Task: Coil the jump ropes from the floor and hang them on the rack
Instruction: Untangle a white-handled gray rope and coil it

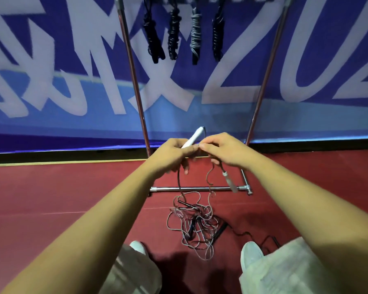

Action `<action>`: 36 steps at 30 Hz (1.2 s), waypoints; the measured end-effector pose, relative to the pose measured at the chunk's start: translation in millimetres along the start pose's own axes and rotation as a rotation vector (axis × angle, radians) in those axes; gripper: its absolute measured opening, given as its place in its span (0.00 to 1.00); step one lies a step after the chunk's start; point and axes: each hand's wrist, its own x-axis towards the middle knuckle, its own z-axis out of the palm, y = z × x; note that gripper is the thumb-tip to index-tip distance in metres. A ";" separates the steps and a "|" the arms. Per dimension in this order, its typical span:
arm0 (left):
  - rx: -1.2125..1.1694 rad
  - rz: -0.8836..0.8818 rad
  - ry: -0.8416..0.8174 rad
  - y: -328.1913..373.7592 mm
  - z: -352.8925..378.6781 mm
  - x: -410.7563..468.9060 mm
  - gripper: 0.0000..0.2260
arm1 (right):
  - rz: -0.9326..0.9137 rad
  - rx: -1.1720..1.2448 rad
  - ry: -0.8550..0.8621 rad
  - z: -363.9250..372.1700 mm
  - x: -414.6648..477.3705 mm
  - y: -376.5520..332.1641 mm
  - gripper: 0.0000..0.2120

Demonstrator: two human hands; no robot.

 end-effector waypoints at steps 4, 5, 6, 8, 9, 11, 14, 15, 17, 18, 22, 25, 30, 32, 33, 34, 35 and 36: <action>-0.202 0.018 0.188 10.4 -5.6 -5.1 0.09 | -0.001 -0.190 -0.011 -3.0 -7.8 -1.2 0.08; -0.269 0.031 0.228 12.5 -8.3 -5.0 0.09 | 0.014 -0.213 -0.011 -2.7 -10.8 2.6 0.09; -0.318 0.044 0.247 14.1 -10.9 -5.7 0.09 | 0.032 -0.204 -0.010 -2.5 -14.0 6.9 0.08; -0.329 0.054 0.242 15.1 -14.6 -7.5 0.08 | 0.060 -0.185 -0.005 -2.6 -21.0 9.4 0.07; -0.314 0.053 0.234 15.1 -15.6 -8.6 0.07 | 0.068 -0.194 -0.010 -2.7 -23.9 9.1 0.07; -0.319 0.027 0.264 14.5 -17.6 -10.6 0.05 | 0.085 -0.205 0.010 -4.4 -27.8 4.7 0.07; -0.293 -0.038 0.336 10.3 -20.1 -14.2 0.07 | 0.133 -0.044 0.121 -13.2 -26.8 -5.0 0.05; -0.261 -0.049 0.338 7.0 -19.7 -14.5 0.08 | 0.149 0.044 0.126 -16.4 -26.0 -9.7 0.06; -0.282 -0.063 0.297 2.0 -15.7 -16.1 0.08 | 0.170 0.156 0.124 -21.0 -25.5 -22.2 0.08; -0.346 -0.066 0.245 1.3 -11.3 -18.1 0.08 | 0.173 0.184 0.119 -21.6 -25.2 -29.4 0.09; -0.508 -0.081 -0.086 4.4 10.5 -33.4 0.15 | 0.180 0.315 0.134 -18.8 -22.3 -53.4 0.10; -0.556 -0.109 -0.201 7.3 17.1 -41.3 0.13 | 0.194 0.430 0.165 -19.4 -18.9 -60.8 0.12; -0.635 -0.063 -0.296 5.7 9.1 -40.6 0.12 | 0.114 0.176 0.239 -21.7 -13.7 -51.1 0.13; -0.643 -0.052 -0.341 6.6 5.7 -42.1 0.12 | 0.050 0.164 0.158 -22.9 -15.9 -48.3 0.12; -0.645 -0.047 -0.365 6.6 4.7 -42.8 0.12 | 0.033 0.202 0.095 -22.4 -16.7 -46.8 0.12; -0.653 -0.045 -0.387 6.4 4.3 -43.5 0.12 | 0.028 0.262 0.054 -21.7 -17.4 -45.0 0.12; -0.664 -0.044 -0.402 5.6 4.5 -44.2 0.12 | 0.025 0.328 0.038 -21.4 -18.8 -45.0 0.12; -0.672 -0.040 -0.407 4.1 5.4 -44.5 0.12 | 0.024 0.367 0.041 -22.3 -19.5 -45.5 0.12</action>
